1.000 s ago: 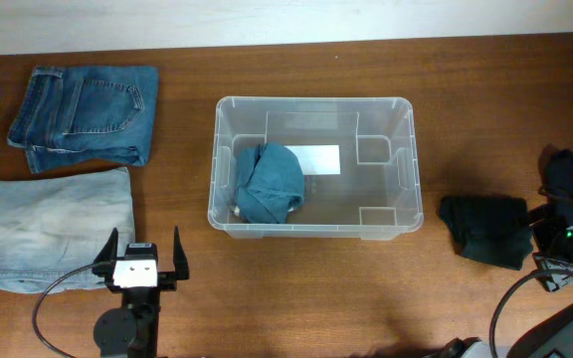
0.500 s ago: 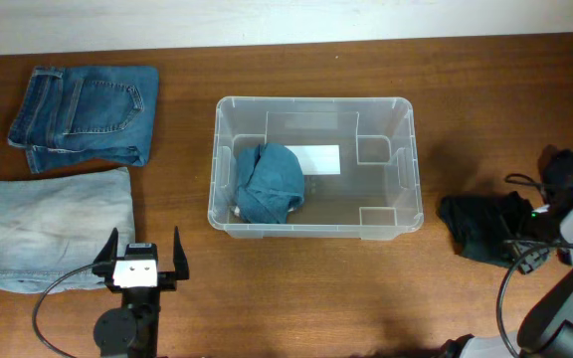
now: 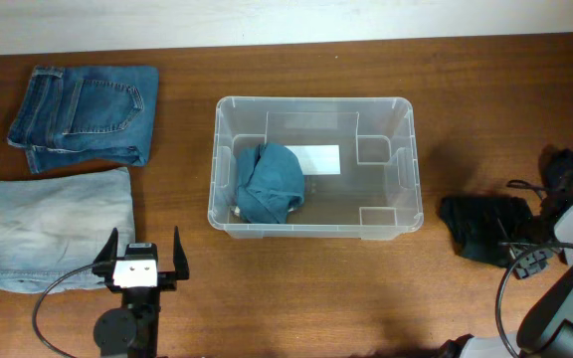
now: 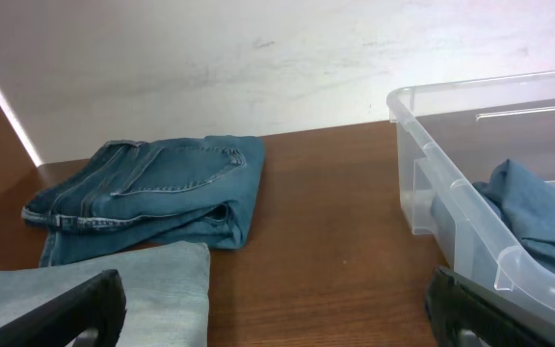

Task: Pack container
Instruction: 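Grasp the black garment with the right gripper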

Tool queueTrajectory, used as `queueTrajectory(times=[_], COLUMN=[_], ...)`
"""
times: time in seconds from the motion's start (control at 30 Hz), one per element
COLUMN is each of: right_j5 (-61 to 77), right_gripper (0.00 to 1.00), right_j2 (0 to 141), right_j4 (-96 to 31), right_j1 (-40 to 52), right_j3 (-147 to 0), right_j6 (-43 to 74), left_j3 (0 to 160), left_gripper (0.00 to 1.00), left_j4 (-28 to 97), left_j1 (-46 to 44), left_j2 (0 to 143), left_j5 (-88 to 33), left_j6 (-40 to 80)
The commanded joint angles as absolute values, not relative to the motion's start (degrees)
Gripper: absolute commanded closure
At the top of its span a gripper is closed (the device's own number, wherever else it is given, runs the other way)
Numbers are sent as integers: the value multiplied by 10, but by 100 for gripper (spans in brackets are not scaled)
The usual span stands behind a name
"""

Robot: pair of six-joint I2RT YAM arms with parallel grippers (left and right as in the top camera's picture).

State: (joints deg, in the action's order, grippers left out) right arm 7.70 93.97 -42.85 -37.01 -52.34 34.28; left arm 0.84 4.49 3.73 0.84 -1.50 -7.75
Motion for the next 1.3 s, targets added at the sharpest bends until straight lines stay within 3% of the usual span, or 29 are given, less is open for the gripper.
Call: queueTrajectory(times=[0.0,0.57,0.77,1.0,1.1,1.27], right_j5=[57,101,101,105,114,178], right_gripper=[2,1,15,39,44,64], right_j2=[943,950,988,1033,1032,1031], right_j4=[-414,-331,-316,-290,-279,-246], right_j1=[-368,-368,-368,-368,-368,-368], right_j3=[-502,-485,-485,-485,-486,-489], right_j6=[350,350,350,350,345,328], left_j3=[5,5,5,5,5,5], left_gripper=[1,1,1,1,1,1], left_j4=[46,46,46,46,46,46], left_j1=[35,35,35,35,35,35], left_j2=[4,4,4,4,4,4], left_j5=[-13,-13,-13,-13,-13,-13], left_j6=[-85,-85,-85,-85,-85,-85])
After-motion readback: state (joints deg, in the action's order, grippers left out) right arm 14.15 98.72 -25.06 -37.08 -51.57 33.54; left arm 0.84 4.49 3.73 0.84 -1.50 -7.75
